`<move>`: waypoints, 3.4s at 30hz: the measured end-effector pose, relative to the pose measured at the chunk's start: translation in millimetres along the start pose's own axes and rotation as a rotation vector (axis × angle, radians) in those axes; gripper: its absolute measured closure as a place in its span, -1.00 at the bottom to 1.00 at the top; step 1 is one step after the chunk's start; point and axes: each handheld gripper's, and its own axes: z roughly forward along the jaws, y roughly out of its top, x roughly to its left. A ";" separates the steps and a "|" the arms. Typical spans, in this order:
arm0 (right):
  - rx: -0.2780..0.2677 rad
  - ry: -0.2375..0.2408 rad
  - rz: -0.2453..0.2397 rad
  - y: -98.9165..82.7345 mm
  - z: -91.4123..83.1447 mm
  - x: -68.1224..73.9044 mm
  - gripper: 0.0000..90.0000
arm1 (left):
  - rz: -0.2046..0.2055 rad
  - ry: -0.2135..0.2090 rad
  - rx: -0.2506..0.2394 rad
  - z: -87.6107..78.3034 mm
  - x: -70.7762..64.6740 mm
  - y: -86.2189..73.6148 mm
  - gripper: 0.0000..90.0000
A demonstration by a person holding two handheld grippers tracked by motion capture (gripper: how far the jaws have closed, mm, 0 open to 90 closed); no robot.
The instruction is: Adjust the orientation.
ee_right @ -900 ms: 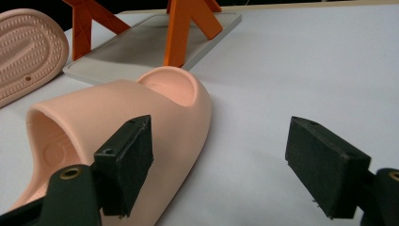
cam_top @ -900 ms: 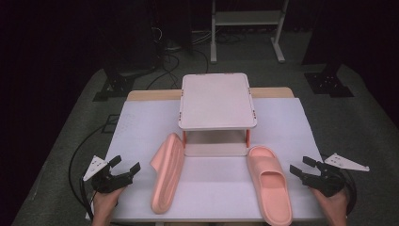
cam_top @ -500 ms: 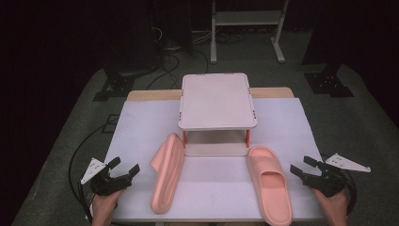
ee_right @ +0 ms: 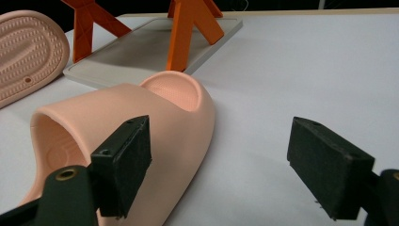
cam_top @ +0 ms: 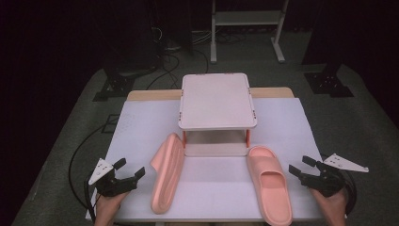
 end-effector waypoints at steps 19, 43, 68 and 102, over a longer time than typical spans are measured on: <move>-0.030 0.002 0.003 0.9 -5.7 -0.3 -0.53 | 0.110 -0.055 0.126 15.6 -11.0 -2.8 -0.52; -0.026 0.009 -0.016 1.0 -6.2 2.5 -0.53 | 0.188 -0.082 0.227 48.9 -23.5 3.7 0.28; -0.015 0.013 -0.021 0.1 -4.1 3.1 -0.53 | 0.168 -0.165 0.074 44.0 -37.1 16.1 0.46; -0.046 0.095 -0.096 5.4 -8.1 24.2 -0.47 | 0.357 -0.165 0.155 78.1 -109.9 7.4 0.28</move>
